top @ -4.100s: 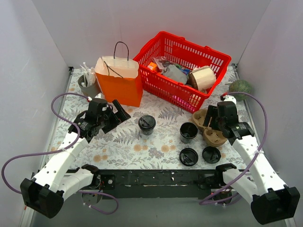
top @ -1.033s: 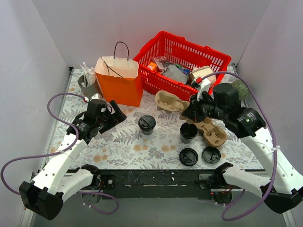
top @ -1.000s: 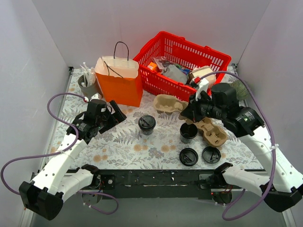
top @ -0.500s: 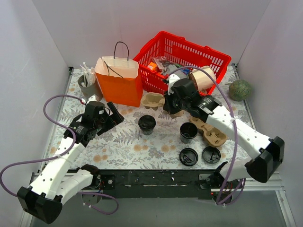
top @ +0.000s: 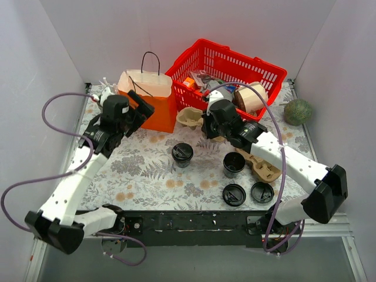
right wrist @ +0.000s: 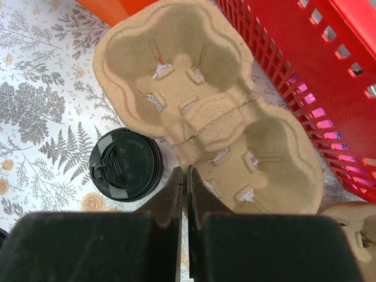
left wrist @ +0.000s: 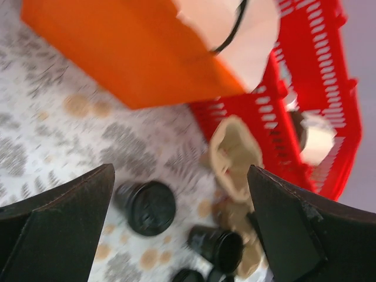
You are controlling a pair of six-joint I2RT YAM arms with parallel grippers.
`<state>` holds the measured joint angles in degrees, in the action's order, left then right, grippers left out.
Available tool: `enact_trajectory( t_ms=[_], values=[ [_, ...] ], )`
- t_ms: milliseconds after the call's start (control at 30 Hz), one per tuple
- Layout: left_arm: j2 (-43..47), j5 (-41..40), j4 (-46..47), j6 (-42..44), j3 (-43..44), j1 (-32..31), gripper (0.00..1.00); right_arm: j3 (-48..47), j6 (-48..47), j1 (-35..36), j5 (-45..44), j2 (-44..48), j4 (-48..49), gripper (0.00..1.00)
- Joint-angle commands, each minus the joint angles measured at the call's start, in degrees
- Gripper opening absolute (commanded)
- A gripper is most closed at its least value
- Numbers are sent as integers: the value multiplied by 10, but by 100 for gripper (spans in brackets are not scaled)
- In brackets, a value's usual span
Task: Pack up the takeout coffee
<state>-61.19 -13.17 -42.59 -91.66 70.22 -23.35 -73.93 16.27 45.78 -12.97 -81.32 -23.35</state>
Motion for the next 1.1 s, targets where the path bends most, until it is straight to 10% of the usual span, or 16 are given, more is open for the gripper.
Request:
enact_trajectory(
  t_ms=[0,267,433,500,600,1067],
  values=[
    [-92,-34,72,-32,72,1,98,30,7,2,-10,54,42,1],
    [-280,-156,10,-35,246,1,95,60,-4,3,5,114,34,1],
    [-359,-221,-66,-25,323,2,79,70,-13,3,-4,144,27,1],
    [-384,-232,-90,-25,348,2,58,78,-16,3,-12,151,28,1],
    [-383,-234,-108,-27,348,2,28,90,-19,3,-14,167,31,1],
    [-262,-219,-81,112,277,2,0,114,-37,3,-24,216,14,1]
  ],
)
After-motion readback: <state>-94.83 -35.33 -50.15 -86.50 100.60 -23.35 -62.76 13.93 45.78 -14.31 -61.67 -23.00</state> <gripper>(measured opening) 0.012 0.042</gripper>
